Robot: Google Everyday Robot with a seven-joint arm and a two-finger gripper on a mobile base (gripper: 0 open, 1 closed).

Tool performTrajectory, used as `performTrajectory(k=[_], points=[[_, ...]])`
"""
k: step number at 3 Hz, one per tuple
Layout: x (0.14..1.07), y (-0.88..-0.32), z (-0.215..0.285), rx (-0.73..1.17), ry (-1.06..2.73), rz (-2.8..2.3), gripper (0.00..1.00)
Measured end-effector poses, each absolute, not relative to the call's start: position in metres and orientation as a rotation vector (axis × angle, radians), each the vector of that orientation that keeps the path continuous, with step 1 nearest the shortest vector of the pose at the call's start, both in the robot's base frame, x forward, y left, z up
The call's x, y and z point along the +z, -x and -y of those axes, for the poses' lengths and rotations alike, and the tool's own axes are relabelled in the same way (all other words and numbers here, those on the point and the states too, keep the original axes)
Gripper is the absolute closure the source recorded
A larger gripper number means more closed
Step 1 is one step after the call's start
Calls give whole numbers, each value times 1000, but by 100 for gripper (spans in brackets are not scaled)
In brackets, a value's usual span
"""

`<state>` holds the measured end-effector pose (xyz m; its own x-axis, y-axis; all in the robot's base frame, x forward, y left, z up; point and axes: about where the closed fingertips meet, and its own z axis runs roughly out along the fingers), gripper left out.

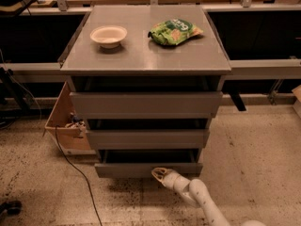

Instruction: Close bottom drawer

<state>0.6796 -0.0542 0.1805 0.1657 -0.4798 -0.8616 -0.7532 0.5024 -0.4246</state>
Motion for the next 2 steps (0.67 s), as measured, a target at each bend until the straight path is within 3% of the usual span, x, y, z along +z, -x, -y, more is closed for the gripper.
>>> performTrajectory(k=[2], points=[[185, -692, 45, 226, 1195, -1423, 100]])
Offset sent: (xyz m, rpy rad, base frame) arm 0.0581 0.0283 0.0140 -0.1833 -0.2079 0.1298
